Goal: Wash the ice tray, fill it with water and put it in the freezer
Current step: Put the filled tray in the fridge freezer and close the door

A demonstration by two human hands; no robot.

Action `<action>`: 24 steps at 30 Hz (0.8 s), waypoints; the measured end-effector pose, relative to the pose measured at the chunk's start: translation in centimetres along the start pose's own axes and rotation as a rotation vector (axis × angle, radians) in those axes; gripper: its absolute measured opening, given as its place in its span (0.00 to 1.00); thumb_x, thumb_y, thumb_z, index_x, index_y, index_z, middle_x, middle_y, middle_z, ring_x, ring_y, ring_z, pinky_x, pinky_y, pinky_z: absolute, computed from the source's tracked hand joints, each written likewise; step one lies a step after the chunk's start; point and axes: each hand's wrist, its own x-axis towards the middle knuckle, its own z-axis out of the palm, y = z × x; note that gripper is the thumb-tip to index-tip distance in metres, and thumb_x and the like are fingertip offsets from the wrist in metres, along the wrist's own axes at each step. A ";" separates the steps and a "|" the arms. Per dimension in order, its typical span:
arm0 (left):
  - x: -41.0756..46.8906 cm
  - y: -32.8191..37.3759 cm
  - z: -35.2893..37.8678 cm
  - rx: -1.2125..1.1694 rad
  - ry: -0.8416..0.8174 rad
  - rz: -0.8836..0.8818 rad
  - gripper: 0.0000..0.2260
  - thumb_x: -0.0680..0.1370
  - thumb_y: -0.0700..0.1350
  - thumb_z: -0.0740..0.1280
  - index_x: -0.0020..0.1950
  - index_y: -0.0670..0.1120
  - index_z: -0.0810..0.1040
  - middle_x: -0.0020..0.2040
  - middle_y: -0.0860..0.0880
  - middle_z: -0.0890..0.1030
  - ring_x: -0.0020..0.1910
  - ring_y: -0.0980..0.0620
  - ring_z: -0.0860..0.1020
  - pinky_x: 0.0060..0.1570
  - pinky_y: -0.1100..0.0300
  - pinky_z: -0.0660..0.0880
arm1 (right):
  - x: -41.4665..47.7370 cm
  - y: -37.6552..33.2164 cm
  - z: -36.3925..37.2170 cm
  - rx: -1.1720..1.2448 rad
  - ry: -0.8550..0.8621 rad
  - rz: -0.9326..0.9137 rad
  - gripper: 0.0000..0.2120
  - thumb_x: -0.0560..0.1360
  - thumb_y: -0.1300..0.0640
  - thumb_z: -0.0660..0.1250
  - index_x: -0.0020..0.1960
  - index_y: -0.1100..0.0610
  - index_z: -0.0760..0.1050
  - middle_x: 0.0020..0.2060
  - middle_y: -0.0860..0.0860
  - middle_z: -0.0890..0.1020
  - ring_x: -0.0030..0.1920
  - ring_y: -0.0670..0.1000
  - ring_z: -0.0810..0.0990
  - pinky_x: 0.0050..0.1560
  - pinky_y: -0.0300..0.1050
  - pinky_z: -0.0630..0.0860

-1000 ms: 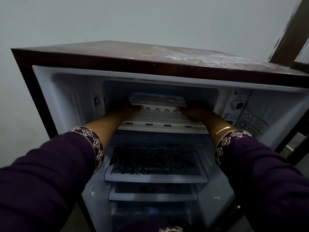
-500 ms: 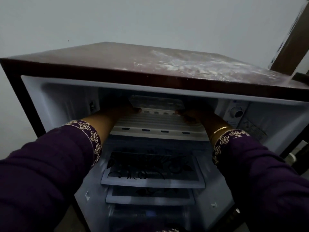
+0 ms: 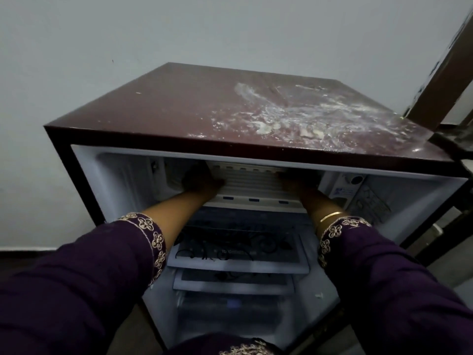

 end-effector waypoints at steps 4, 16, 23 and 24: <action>-3.4 -0.1 -1.3 0.202 -0.054 0.160 0.28 0.77 0.53 0.65 0.74 0.45 0.62 0.71 0.42 0.68 0.67 0.41 0.68 0.64 0.51 0.69 | -2.0 -2.3 0.8 -0.261 0.186 -0.049 0.25 0.77 0.49 0.64 0.68 0.62 0.67 0.66 0.62 0.71 0.68 0.61 0.68 0.69 0.53 0.63; -13.1 -1.5 -3.1 0.323 -0.022 0.514 0.19 0.77 0.55 0.63 0.61 0.45 0.75 0.56 0.44 0.78 0.54 0.44 0.75 0.45 0.56 0.70 | -14.9 -0.3 3.7 -0.656 0.202 -0.293 0.17 0.76 0.55 0.63 0.59 0.65 0.75 0.62 0.65 0.72 0.61 0.65 0.71 0.61 0.53 0.71; -18.0 0.1 -1.5 0.330 -0.044 0.572 0.21 0.77 0.54 0.63 0.66 0.45 0.71 0.61 0.45 0.76 0.60 0.44 0.73 0.56 0.51 0.71 | -21.4 0.8 3.1 -0.624 0.526 -0.562 0.07 0.69 0.64 0.64 0.42 0.66 0.78 0.42 0.62 0.79 0.40 0.64 0.78 0.39 0.53 0.75; -18.7 0.7 -1.3 0.322 -0.048 0.581 0.21 0.77 0.54 0.63 0.66 0.45 0.70 0.61 0.45 0.76 0.61 0.44 0.73 0.57 0.51 0.71 | -22.2 0.6 2.6 -0.620 0.565 -0.573 0.07 0.69 0.63 0.62 0.42 0.65 0.78 0.42 0.61 0.79 0.39 0.64 0.78 0.38 0.52 0.75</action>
